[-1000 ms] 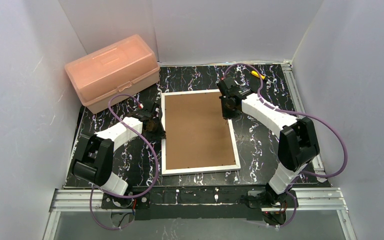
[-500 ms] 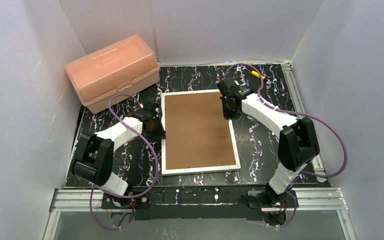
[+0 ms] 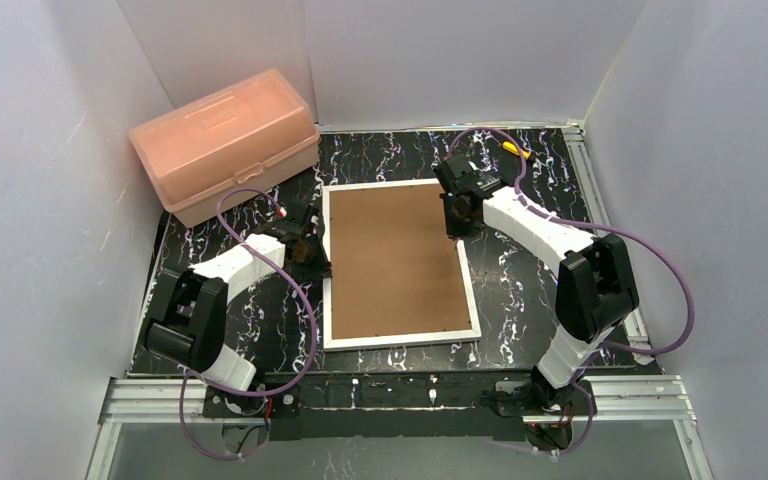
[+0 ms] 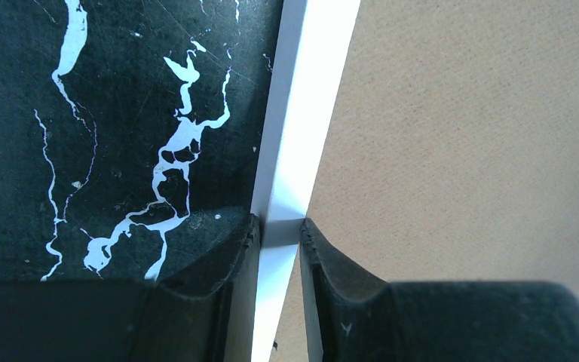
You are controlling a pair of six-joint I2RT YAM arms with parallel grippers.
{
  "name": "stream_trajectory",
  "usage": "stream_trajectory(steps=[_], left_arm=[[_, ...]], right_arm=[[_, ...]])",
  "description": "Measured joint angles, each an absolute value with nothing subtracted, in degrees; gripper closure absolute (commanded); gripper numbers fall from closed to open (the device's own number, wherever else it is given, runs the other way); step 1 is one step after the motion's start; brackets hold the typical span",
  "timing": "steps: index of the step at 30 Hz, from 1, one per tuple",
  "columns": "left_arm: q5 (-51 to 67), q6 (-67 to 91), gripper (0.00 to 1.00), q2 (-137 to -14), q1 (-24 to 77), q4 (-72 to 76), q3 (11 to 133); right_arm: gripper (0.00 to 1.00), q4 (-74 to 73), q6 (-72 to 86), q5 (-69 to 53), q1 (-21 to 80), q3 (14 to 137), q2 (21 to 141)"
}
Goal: Take the photo out of the frame
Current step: Release the photo frame item from the photo frame.
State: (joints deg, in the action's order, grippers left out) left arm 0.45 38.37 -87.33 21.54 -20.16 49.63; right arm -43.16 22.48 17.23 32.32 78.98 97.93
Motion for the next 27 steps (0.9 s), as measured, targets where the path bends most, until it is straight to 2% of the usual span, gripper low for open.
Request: stream_trajectory(steps=[27], left_arm=[[0.4, 38.4, 0.89, -87.3, 21.5, -20.1, 49.6]], right_arm=[[0.99, -42.5, 22.3, 17.9, 32.4, 78.9, 99.2]])
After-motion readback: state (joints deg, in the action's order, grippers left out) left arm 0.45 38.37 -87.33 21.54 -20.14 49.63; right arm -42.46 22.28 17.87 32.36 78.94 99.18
